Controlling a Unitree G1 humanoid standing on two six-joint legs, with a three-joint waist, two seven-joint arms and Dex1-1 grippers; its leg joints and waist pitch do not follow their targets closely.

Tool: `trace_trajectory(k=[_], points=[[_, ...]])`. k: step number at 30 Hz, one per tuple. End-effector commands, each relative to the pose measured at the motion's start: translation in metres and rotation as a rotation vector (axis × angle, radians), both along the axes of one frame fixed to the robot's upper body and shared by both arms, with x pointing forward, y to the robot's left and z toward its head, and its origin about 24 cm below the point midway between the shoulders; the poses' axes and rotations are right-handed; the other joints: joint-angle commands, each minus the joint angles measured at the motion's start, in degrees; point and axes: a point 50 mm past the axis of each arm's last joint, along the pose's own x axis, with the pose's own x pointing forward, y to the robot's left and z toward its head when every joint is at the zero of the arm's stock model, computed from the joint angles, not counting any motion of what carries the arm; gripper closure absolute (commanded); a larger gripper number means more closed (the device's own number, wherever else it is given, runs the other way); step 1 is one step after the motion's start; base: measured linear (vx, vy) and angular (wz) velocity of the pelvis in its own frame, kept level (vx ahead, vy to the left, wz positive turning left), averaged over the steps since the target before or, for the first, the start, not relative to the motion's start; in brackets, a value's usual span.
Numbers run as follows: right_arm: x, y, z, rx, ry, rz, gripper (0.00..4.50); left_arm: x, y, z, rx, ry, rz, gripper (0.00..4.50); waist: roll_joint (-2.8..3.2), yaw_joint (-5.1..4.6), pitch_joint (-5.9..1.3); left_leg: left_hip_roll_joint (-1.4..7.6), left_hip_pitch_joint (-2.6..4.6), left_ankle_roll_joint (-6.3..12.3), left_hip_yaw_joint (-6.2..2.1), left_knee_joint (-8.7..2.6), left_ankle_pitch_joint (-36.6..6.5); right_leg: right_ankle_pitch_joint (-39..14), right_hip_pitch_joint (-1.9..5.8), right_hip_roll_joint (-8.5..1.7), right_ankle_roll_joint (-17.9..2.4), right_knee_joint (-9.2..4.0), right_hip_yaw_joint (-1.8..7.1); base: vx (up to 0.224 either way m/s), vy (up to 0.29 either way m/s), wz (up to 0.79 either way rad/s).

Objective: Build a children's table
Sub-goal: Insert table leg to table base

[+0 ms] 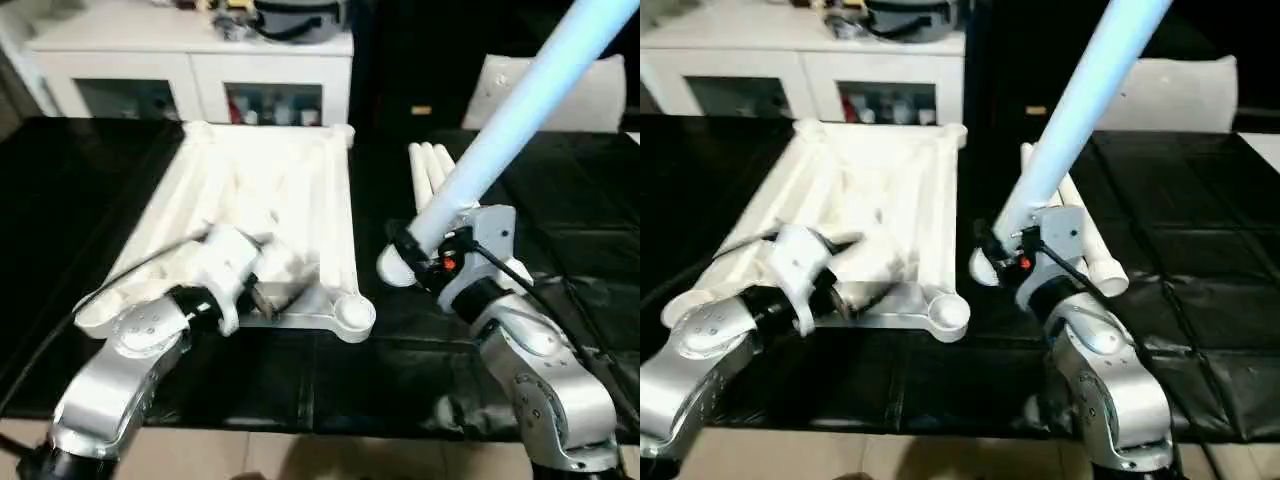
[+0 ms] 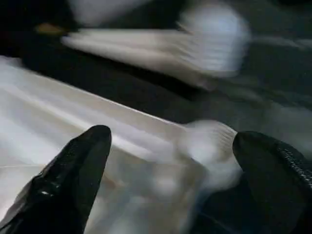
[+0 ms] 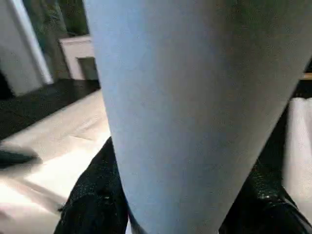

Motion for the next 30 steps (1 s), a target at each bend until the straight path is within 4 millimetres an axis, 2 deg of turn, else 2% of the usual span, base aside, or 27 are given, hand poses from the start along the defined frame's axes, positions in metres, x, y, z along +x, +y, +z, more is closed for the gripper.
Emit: trace_trajectory(k=[1, 2, 3, 5, 6, 7, 8, 9, 10, 11, 12, 14, 15, 16, 17, 18, 20, 21, 22, 23, 24, 26, 27, 30], points=[[0.003, -0.002, 0.004, 0.010, -0.032, 0.005, 2.60, 0.000, 0.002, -0.001, 0.041, 0.024, -0.105, 0.35, 0.64, 0.20, -2.92, 5.42, 0.09, -1.29, -3.09, -5.80, -23.09, -21.19, 1.16, -8.23, -2.58, -4.78, 5.34, 0.000, 0.000, 0.00], [0.003, -0.002, 0.004, 0.008, -0.036, 0.006, 2.60, 0.000, 0.003, -0.002, 0.050, 0.039, -0.118, 0.40, 0.80, 0.31, -2.98, 5.20, 0.17, -1.19, -2.74, -5.51, -21.01, -19.44, 1.11, -8.41, -4.34, -4.30, 5.79, 0.000, 0.000, 0.00], [0.003, -0.002, 0.004, 0.007, -0.036, 0.005, 2.60, 0.001, 0.004, -0.002, 0.054, 0.044, -0.122, 0.71, 0.59, 0.29, -2.92, 5.12, 0.11, -0.90, -2.51, -5.43, -20.08, -19.57, 1.12, -8.33, -4.82, -4.38, 5.86, 0.000, 0.000, 0.00], [0.003, -0.002, 0.002, -0.004, -0.029, 0.021, 2.60, 0.003, 0.007, -0.005, 0.082, 0.075, -0.164, 0.78, 0.45, 0.45, -3.11, 4.90, 0.20, 0.04, -1.98, -5.09, -17.77, -21.73, 1.20, -8.20, -5.02, -4.55, 5.76, 0.000, 0.000, 0.00], [0.000, -0.001, 0.000, 0.007, 0.005, 0.064, 2.60, 0.006, 0.009, -0.007, 0.112, 0.080, -0.189, 0.78, 0.47, 0.76, -3.39, 4.93, 0.34, 0.55, -1.69, -4.86, -15.31, -20.26, 1.23, -8.29, -5.32, -4.47, 5.89, 0.050, -0.026, 0.04], [-0.001, 0.000, -0.001, 0.008, 0.013, 0.081, 2.60, 0.007, 0.010, -0.008, 0.125, 0.085, -0.198, 0.78, 0.43, 1.14, -3.59, 5.04, 0.02, 1.66, -1.60, -4.90, -11.87, -16.78, 1.63, -8.07, -5.52, -4.16, 5.88, 0.050, -0.026, 0.04], [-0.003, 0.000, -0.001, 0.003, 0.018, 0.100, 2.60, 0.009, 0.011, -0.010, 0.138, 0.097, -0.210, 0.87, 0.52, 1.29, -3.71, 5.17, -0.04, 2.04, -1.56, -4.87, -10.44, -14.88, 1.65, -8.01, -5.74, -3.91, 5.90, 0.000, 0.000, 0.00], [-0.005, 0.001, -0.002, -0.005, 0.017, 0.123, 2.60, 0.011, 0.011, -0.011, 0.148, 0.099, -0.219, 1.17, 0.56, 1.56, -4.17, 5.35, -0.26, 2.54, -1.53, -4.61, -6.84, -9.67, 1.97, -8.07, -6.55, -3.18, 5.85, 0.000, 0.000, 0.00], [-0.006, 0.001, -0.002, -0.008, 0.017, 0.132, 2.60, 0.012, 0.011, -0.012, 0.151, 0.099, -0.221, 1.17, 0.56, 1.74, -4.48, 5.39, -0.34, 2.92, -1.51, -4.42, -4.71, -6.48, 2.00, -8.08, -6.99, -2.76, 5.82, 0.000, 0.000, 0.00], [-0.006, 0.001, -0.002, -0.009, 0.018, 0.136, 2.60, 0.013, 0.011, -0.012, 0.153, 0.101, -0.224, 1.17, 0.50, 1.89, -4.79, 5.32, -0.74, 4.12, -1.47, -4.07, -1.10, -0.77, 2.11, -8.11, -7.72, -1.99, 5.77, 0.000, 0.000, 0.00], [-0.008, 0.002, -0.004, -0.009, 0.028, 0.153, 2.60, 0.013, 0.011, -0.012, 0.155, 0.104, -0.228, 1.20, 0.52, 1.92, -4.73, 5.40, -0.92, 5.04, -1.46, -4.00, -0.36, 1.32, 2.01, -8.08, -8.48, -1.80, 5.63, 0.000, 0.000, 0.00], [-0.009, 0.002, -0.004, -0.011, 0.034, 0.167, 2.60, 0.013, 0.011, -0.013, 0.153, 0.117, -0.240, 1.34, 0.57, 2.00, -4.66, 5.46, -0.95, 5.37, -1.41, -3.94, -1.26, 0.64, 2.05, -8.24, -9.01, -1.84, 5.57, 0.000, 0.000, 0.00], [-0.012, 0.003, -0.005, -0.011, 0.042, 0.189, 2.60, 0.013, 0.010, -0.014, 0.148, 0.141, -0.263, 1.61, 0.54, 2.11, -4.42, 5.43, -1.01, 4.97, -1.27, -4.00, -3.05, -2.80, 2.03, -8.27, -8.76, -2.24, 5.54, 0.000, 0.000, 0.00], [-0.012, 0.003, -0.006, -0.011, 0.043, 0.191, 2.60, 0.013, 0.010, -0.014, 0.148, 0.143, -0.265, 1.66, 0.54, 2.11, -4.42, 5.43, -1.01, 4.97, -1.27, -4.00, -3.05, -2.80, 2.03, -8.27, -8.76, -2.24, 5.54, 0.000, 0.000, 0.00], [-0.013, 0.004, -0.006, -0.018, 0.046, 0.203, 2.60, 0.014, 0.009, -0.016, 0.152, 0.152, -0.275, 1.71, 0.54, 2.17, -3.94, 5.33, -0.80, 3.97, -1.08, -4.17, -6.51, -9.79, 1.83, -8.19, -7.65, -3.10, 5.52, 0.000, 0.000, 0.00], [-0.014, 0.004, -0.007, -0.027, 0.048, 0.214, 2.60, 0.015, 0.008, -0.018, 0.160, 0.159, -0.287, 1.71, 0.47, 2.28, -3.75, 5.24, -0.57, 3.31, -0.99, -4.21, -8.26, -14.40, 1.70, -8.23, -6.55, -3.69, 5.54, 0.000, 0.000, 0.00], [-0.015, 0.004, -0.007, -0.034, 0.050, 0.222, 2.60, 0.016, 0.008, -0.020, 0.165, 0.161, -0.292, 1.95, 0.35, 2.36, -3.57, 5.16, -0.34, 2.86, -0.97, -4.36, -9.37, -18.01, 1.54, -8.04, -5.38, -4.09, 5.46, 0.000, 0.000, 0.00], [-0.015, 0.004, -0.008, -0.045, 0.050, 0.225, 2.60, 0.018, 0.007, -0.022, 0.166, 0.160, -0.288, 2.10, 0.03, 2.42, -3.32, 5.10, -0.11, 2.25, -0.94, -4.49, -11.14, -22.99, 1.36, -8.16, -3.90, -4.68, 5.42, 0.000, 0.000, 0.00], [-0.015, 0.004, -0.008, -0.051, 0.049, 0.226, 2.60, 0.018, 0.007, -0.023, 0.167, 0.160, -0.286, 2.10, 0.03, 2.42, -3.32, 5.10, -0.11, 2.25, -0.94, -4.49, -11.14, -22.99, 1.36, -8.16, -3.90, -4.68, 5.42, 0.000, 0.000, 0.00], [-0.015, 0.004, -0.008, -0.056, 0.049, 0.229, 2.60, 0.018, 0.007, -0.024, 0.170, 0.160, -0.281, 2.11, -0.21, 2.40, -3.24, 5.12, 0.20, 1.68, -0.97, -4.50, -12.78, -26.81, 1.17, -8.31, -2.63, -5.16, 5.30, 0.000, 0.000, 0.00], [-0.016, 0.004, -0.008, -0.068, 0.050, 0.234, 2.60, 0.019, 0.007, -0.026, 0.178, 0.162, -0.276, 2.16, -0.48, 2.36, -3.13, 5.08, -0.03, 1.71, -1.01, -4.57, -12.66, -27.33, 1.25, -8.37, -2.27, -5.24, 5.33, 0.000, 0.000, 0.00], [-0.016, 0.003, -0.009, -0.082, 0.051, 0.242, 2.60, 0.019, 0.008, -0.028, 0.189, 0.165, -0.272, 2.41, -0.36, 2.43, -3.25, 4.95, 0.03, 1.77, -0.96, -4.47, -12.27, -28.05, 1.10, -8.35, -1.38, -5.37, 5.30, 0.000, 0.000, 0.00], [-0.017, 0.004, -0.009, -0.092, 0.051, 0.250, 2.60, 0.021, 0.008, -0.029, 0.196, 0.161, -0.264, 2.49, -0.53, 2.54, -3.26, 5.04, -0.11, 2.09, -1.00, -4.53, -11.24, -26.67, 1.03, -8.27, -1.27, -5.28, 5.35, 0.000, 0.000, 0.00], [-0.017, 0.004, -0.010, -0.098, 0.050, 0.255, 2.60, 0.023, 0.008, -0.029, 0.198, 0.155, -0.256, 2.60, -0.54, 2.62, -3.46, 5.30, -0.14, 2.43, -1.11, -4.62, -10.38, -23.07, 1.07, -8.20, -2.07, -4.82, 5.37, 0.000, 0.000, 0.00]])
